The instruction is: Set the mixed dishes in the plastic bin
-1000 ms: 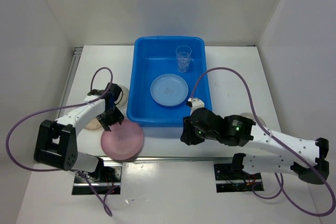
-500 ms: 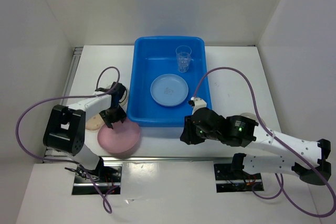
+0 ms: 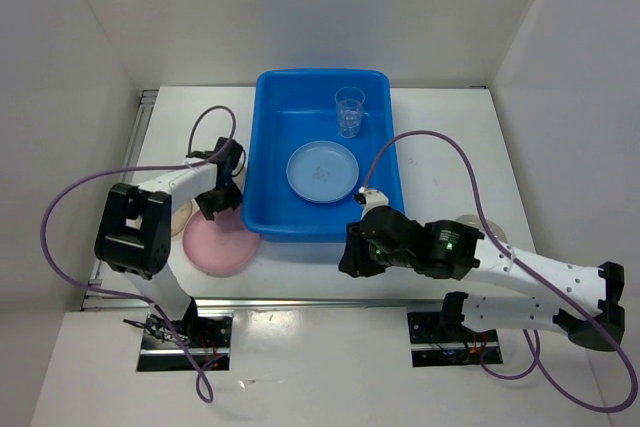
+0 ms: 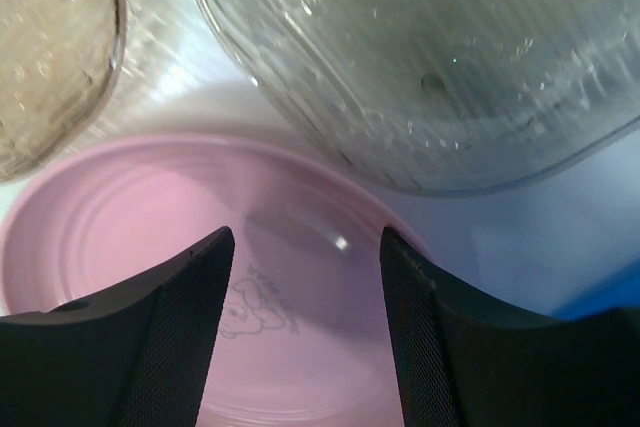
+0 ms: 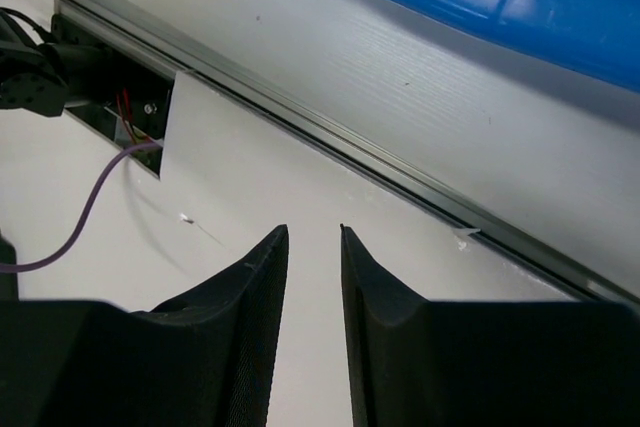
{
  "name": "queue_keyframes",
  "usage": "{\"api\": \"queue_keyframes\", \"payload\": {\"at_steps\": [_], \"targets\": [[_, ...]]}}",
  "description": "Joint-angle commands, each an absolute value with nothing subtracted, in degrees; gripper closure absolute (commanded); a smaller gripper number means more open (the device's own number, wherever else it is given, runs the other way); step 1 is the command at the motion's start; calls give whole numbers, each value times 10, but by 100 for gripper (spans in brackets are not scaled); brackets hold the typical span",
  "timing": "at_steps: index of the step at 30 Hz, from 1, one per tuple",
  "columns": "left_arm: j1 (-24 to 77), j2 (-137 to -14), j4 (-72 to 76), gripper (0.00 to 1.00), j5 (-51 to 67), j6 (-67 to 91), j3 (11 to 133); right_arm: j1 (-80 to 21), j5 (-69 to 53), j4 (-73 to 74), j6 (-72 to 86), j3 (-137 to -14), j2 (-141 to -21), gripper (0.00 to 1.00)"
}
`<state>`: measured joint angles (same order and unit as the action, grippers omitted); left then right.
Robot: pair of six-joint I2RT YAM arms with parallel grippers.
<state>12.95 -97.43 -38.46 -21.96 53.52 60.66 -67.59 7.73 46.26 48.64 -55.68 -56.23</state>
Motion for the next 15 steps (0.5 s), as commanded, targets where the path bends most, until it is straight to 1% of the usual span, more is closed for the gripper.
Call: {"api": "queue_keyframes", "payload": {"at_steps": [1, 5, 9, 12, 15], "targets": [[104, -991, -362, 32, -246, 509, 629, -674, 74, 435, 493, -553, -563, 66], [90, -997, -368, 32, -241, 497, 652, -674, 74, 430, 493, -553, -579, 66], [90, -926, -384, 32, -248, 476, 657, -674, 69, 419, 493, -553, -584, 66], [90, -894, -410, 44, -261, 455, 671, -674, 69, 414, 483, -553, -584, 66], [79, -888, -439, 45, -261, 432, 679, -674, 69, 408, 476, -553, -590, 66]]}}
